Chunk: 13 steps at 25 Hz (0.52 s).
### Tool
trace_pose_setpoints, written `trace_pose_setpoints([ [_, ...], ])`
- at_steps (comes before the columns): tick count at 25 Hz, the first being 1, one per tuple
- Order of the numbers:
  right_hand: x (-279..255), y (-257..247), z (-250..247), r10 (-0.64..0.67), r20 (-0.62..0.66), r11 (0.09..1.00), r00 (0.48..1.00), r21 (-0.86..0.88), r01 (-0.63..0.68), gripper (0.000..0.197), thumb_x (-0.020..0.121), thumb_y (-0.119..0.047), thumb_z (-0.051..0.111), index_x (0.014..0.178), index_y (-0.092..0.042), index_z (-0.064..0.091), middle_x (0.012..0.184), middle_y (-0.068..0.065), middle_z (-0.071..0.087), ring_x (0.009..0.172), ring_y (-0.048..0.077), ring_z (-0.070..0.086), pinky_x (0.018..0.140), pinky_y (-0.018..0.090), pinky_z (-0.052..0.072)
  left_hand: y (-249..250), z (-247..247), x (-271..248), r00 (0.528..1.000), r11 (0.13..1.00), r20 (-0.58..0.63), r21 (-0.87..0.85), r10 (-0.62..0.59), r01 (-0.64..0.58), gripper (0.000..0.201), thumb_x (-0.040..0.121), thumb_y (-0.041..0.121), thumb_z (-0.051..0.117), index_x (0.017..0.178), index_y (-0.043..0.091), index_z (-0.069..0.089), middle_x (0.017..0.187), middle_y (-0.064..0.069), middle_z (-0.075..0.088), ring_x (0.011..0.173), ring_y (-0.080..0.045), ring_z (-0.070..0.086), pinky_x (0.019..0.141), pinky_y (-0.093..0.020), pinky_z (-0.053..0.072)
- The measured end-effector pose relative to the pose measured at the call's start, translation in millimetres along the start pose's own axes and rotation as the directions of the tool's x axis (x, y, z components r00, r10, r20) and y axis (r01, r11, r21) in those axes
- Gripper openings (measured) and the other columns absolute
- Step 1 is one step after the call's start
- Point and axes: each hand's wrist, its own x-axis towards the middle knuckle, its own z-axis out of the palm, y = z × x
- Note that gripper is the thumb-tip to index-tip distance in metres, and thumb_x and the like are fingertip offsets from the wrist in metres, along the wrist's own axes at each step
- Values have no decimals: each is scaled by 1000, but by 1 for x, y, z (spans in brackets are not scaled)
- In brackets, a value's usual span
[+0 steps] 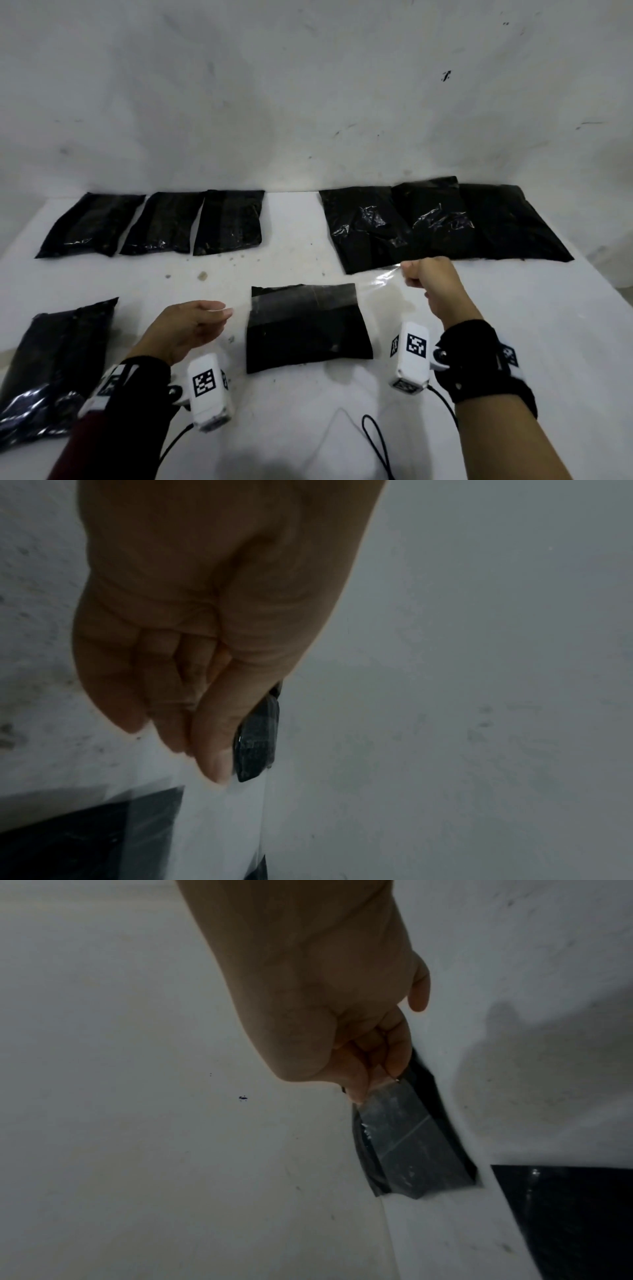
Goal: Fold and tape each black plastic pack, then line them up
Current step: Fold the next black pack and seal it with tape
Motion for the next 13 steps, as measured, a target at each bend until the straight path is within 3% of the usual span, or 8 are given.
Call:
trace_pose_setpoints([
  [3, 7, 17, 7, -10, 5, 995, 1000, 99, 9, 5, 86, 1, 56, 83, 3, 59, 68, 10, 53, 71, 24, 51, 66, 26, 37, -2, 1, 3, 998, 999, -66, -51, -11, 8, 3, 79, -2, 64, 79, 1, 63, 66, -7, 60, 55, -10, 54, 61, -20, 51],
  [6, 17, 30, 11, 22, -29, 993, 999, 113, -18, 11, 86, -2, 59, 91, 8, 62, 71, 14, 57, 74, 25, 56, 77, 31, 40, -5, 6, 7, 987, 991, -156, -134, -46, 25, 3, 80, -2, 64, 79, -1, 62, 55, -3, 66, 52, -10, 62, 53, -20, 53],
  [10, 21, 44, 21, 36, -74, 998, 997, 62, -31, 17, 78, -7, 62, 84, 9, 63, 69, 13, 56, 76, 29, 55, 82, 40, 42, -14, 15, 8, 960, 994, -278, -112, -24, -8, 8, 76, -2, 70, 76, -1, 62, 47, -1, 63, 41, -7, 59, 49, -18, 52],
  [12, 22, 50, 29, 29, -117, 1000, 993, 5, -28, 14, 74, -14, 60, 71, 0, 59, 66, 10, 54, 76, 30, 53, 88, 48, 37, -17, 19, 8, 935, 996, -353, -68, 21, -48, 10, 73, -3, 72, 73, -2, 63, 43, 0, 61, 47, -14, 60, 47, -17, 50],
  [13, 22, 51, 32, 27, -139, 999, 990, -32, -31, 14, 76, -15, 58, 67, -6, 55, 66, 9, 52, 75, 29, 49, 87, 47, 33, -19, 20, 9, 918, 997, -392, -29, 52, -69, 11, 71, -2, 74, 70, -3, 63, 42, 0, 60, 52, -19, 58, 48, -19, 50],
])
